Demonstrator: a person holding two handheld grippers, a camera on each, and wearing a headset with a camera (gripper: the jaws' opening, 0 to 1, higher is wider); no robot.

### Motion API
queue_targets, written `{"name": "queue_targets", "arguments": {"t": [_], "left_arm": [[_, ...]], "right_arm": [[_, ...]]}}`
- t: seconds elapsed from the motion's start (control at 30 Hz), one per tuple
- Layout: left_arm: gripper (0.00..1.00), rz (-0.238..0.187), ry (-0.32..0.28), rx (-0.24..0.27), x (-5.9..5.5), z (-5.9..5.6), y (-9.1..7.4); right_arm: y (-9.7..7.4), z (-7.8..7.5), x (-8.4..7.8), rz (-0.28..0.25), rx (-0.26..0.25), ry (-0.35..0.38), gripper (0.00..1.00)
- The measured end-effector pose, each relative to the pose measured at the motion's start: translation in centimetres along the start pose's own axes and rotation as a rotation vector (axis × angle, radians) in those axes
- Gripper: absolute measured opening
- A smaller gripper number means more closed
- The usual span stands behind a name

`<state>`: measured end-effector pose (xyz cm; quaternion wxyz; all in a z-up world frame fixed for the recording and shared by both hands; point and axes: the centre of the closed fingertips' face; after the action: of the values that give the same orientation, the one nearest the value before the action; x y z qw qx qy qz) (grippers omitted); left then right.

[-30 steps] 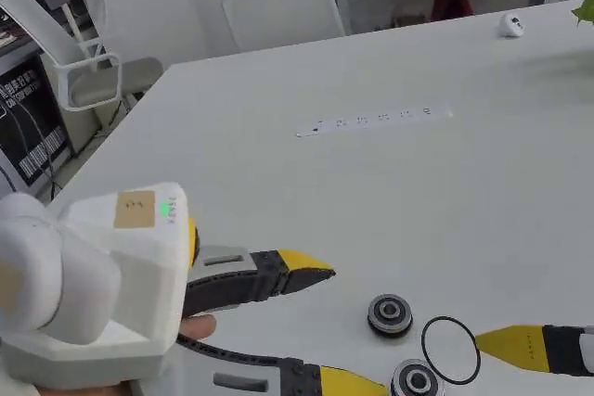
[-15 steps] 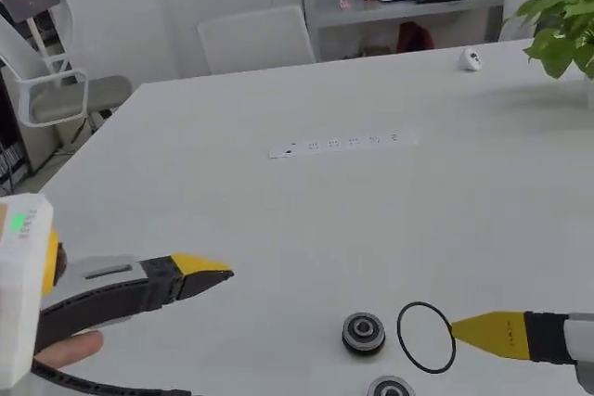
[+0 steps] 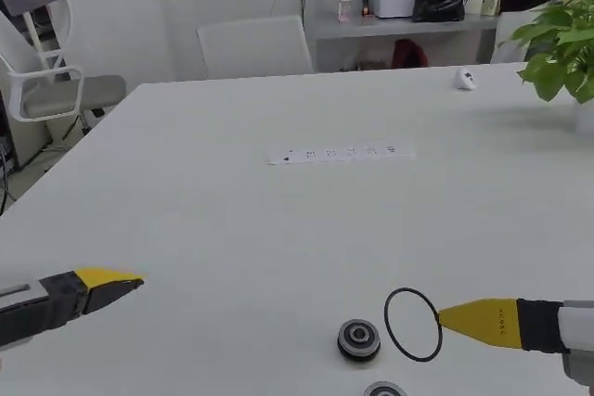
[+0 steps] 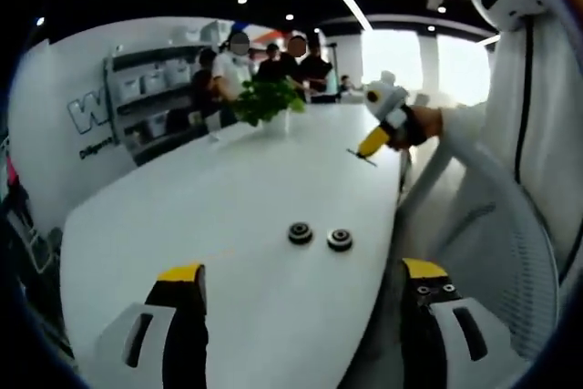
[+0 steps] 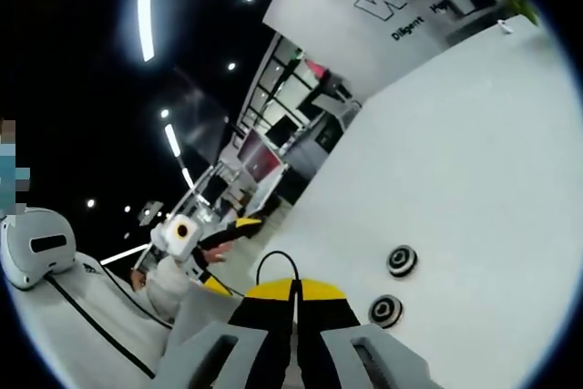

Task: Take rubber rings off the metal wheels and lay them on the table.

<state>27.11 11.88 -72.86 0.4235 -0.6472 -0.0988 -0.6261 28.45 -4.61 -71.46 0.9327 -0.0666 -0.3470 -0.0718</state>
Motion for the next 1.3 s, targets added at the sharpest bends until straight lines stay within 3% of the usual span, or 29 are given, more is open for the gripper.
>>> {"name": "queue_targets", "arguments": {"t": [0.27, 0.47, 0.67, 1.03, 1.3], "left_arm": [[0.97, 0.009, -0.073, 0.027, -1.9, 0.4, -0.8], [1.0, 0.025, -0.102, 0.022, -2.8, 0.0, -1.2], [1.0, 0.017, -0.132, 0.028, -3.3, 0.3, -1.6], [1.0, 0.021, -0.136, 0.029, -3.9, 0.6, -1.7], [1.0, 0.027, -0.143, 0.025, -4.4, 0.2, -2.0]], "right_arm": [[1.0, 0.7, 0.4, 0.033, -0.01, -0.028, 0.0], [2.2, 1.0, 0.3, 0.061, -0.005, -0.039, 0.0], [3.2, 1.4, 0.4, 0.079, 0.0, -0.046, 0.0], [4.6, 1.2, 0.4, 0.106, -0.007, -0.062, 0.0], [5.9, 0.5, -0.4, 0.181, -0.007, -0.064, 0.0]]}}
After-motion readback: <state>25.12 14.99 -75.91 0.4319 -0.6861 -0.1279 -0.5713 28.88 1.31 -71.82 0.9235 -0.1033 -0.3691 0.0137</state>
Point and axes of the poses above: the centre of the closed fingertips' face, and the gripper's own axes: y roughly forward along the fingers, z roughly to its left, x roughly out of its top, and after that the axes turned 11 degrees about x, right-handed
